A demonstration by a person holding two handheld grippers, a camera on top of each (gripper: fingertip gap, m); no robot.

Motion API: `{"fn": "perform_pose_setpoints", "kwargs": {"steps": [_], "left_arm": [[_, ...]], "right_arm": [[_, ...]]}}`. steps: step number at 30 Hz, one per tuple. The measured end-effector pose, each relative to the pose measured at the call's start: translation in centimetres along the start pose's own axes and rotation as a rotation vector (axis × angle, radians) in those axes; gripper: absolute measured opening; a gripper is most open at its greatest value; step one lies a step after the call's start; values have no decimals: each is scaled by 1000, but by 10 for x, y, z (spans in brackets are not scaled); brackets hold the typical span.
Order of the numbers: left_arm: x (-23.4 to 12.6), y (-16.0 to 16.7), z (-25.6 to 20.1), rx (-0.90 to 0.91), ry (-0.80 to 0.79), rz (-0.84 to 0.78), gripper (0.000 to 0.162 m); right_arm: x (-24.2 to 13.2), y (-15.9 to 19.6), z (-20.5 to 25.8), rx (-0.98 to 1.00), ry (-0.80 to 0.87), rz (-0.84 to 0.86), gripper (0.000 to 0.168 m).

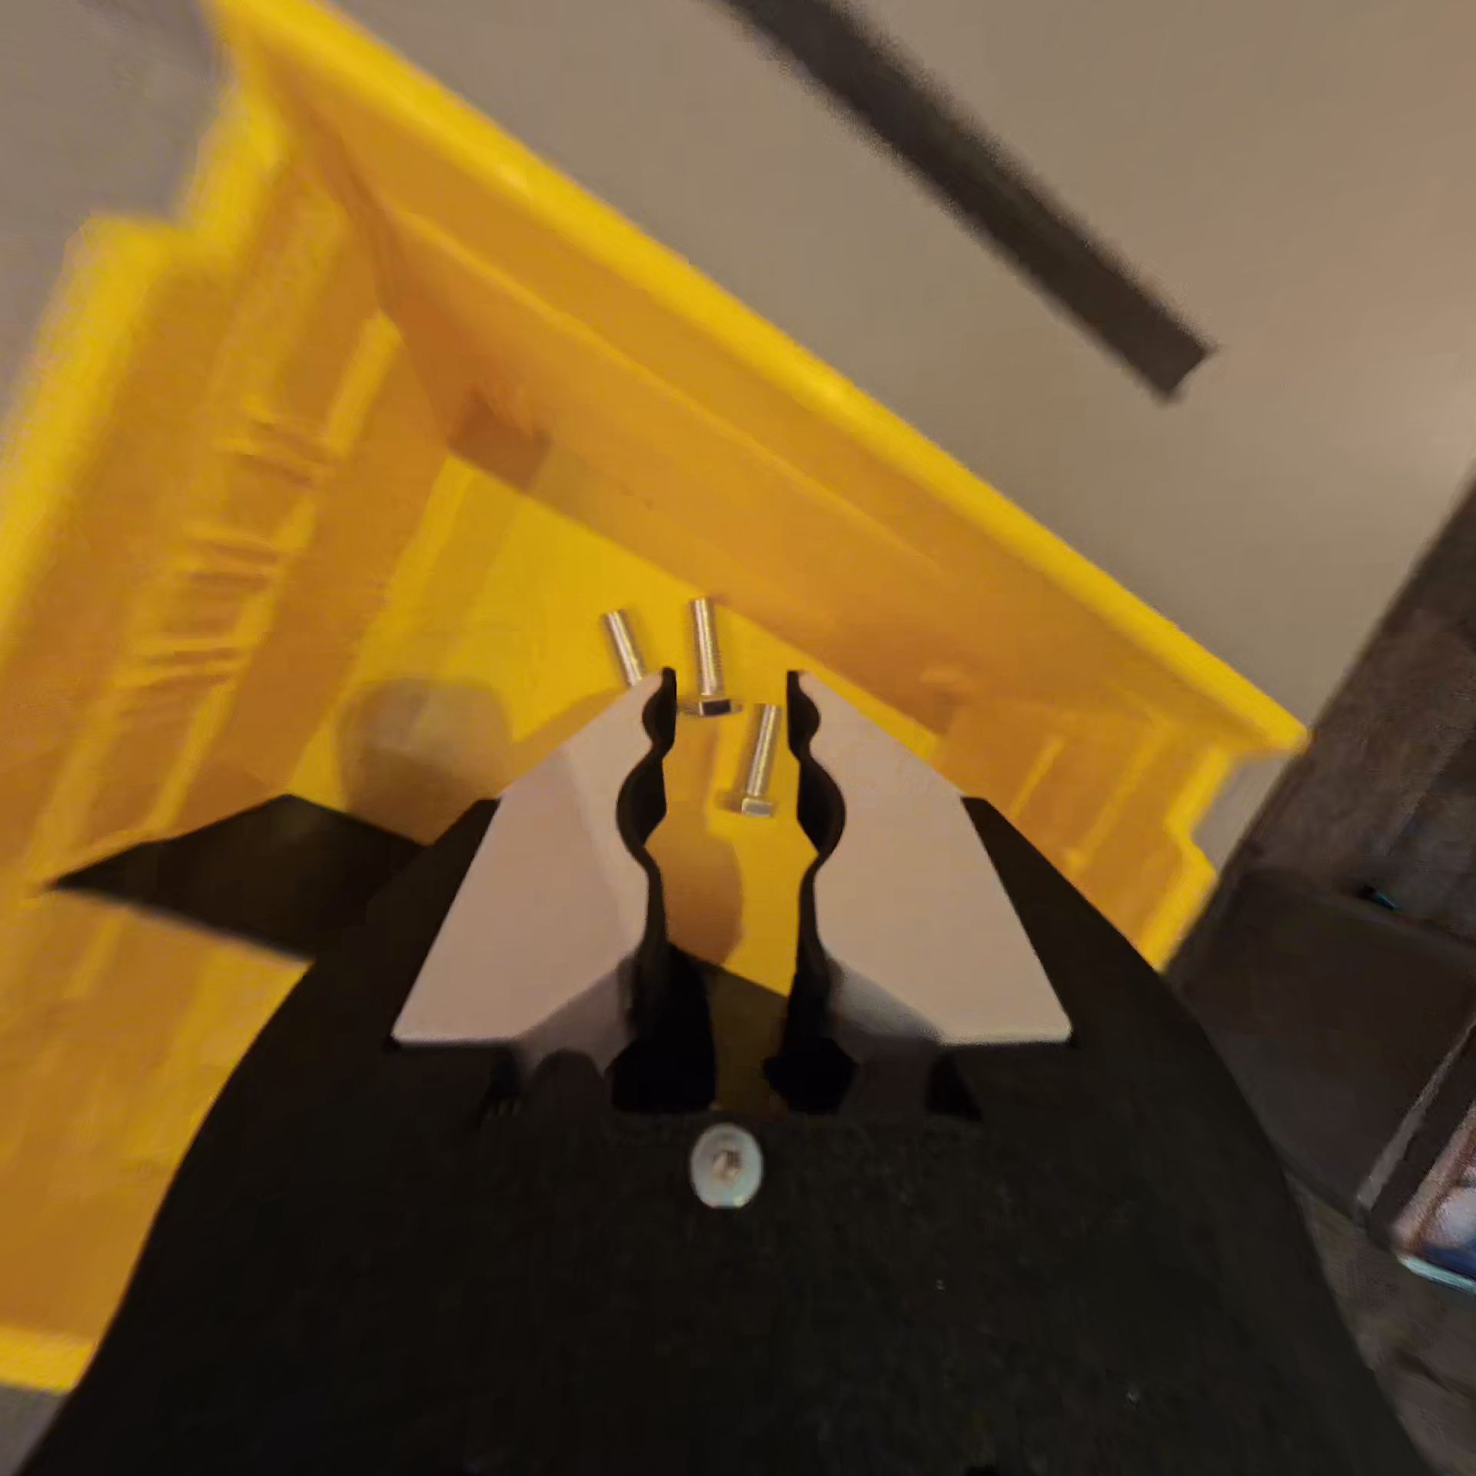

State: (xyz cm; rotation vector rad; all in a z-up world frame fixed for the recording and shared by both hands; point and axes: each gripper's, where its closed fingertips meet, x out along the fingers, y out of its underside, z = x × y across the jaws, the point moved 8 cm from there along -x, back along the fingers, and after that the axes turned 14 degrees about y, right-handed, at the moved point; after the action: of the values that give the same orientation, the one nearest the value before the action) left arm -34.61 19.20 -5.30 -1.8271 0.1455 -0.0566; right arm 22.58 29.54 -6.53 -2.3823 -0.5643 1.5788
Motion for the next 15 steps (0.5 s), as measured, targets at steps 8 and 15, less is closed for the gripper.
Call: {"fn": "perform_pose_setpoints", "kwargs": {"steps": [8,15], "left_arm": [[-128,-9,42,-11,-659,-137,26],[-158,5,64,-107,-892,-65,23]], "right_arm": [[-159,89,52,459,168,-671,24],[-140,194,117,805,69,-694,25]]}}
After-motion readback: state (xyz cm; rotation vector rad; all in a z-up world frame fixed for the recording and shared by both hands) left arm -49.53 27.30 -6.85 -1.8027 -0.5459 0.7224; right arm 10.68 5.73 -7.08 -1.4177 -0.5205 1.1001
